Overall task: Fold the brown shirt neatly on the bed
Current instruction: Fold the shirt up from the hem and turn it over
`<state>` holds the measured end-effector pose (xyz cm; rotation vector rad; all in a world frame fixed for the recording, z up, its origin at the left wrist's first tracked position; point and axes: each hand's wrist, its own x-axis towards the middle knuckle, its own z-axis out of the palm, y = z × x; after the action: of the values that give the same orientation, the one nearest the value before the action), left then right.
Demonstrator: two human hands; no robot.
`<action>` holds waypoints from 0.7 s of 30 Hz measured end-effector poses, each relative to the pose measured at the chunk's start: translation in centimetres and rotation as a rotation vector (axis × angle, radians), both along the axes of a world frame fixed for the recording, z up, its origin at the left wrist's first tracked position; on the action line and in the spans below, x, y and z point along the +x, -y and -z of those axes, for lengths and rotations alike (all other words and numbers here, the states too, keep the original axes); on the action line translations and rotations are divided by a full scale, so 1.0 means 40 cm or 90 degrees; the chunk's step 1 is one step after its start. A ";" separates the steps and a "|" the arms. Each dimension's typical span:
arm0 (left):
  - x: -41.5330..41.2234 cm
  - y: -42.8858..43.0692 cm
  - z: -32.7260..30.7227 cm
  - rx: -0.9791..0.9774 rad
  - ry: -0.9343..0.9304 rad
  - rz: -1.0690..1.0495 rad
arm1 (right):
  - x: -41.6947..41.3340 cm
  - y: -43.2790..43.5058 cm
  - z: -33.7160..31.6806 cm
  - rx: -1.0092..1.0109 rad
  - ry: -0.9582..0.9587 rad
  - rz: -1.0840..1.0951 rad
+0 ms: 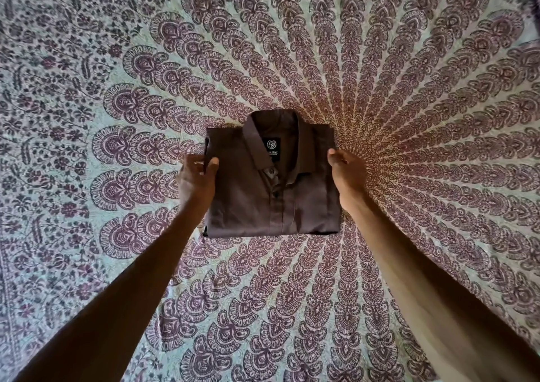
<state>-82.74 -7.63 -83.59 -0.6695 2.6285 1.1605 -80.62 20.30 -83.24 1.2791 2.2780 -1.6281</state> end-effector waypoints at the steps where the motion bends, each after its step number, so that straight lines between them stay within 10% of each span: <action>1: -0.009 -0.001 0.001 0.001 0.007 0.010 | -0.003 -0.004 0.005 0.007 -0.002 -0.012; 6: -0.065 0.002 0.008 -0.107 0.032 0.064 | -0.027 -0.012 0.004 0.008 -0.006 -0.027; 14: -0.088 -0.048 -0.013 0.055 0.084 -0.042 | -0.046 0.010 -0.001 0.131 -0.041 -0.015; 21: -0.150 -0.034 -0.019 0.540 0.277 -0.101 | -0.096 -0.006 0.021 -0.209 0.052 0.082</action>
<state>-88.75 -6.26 -82.81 -0.8123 1.5377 1.7466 -84.44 20.55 -84.09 1.3994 1.8178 -1.8563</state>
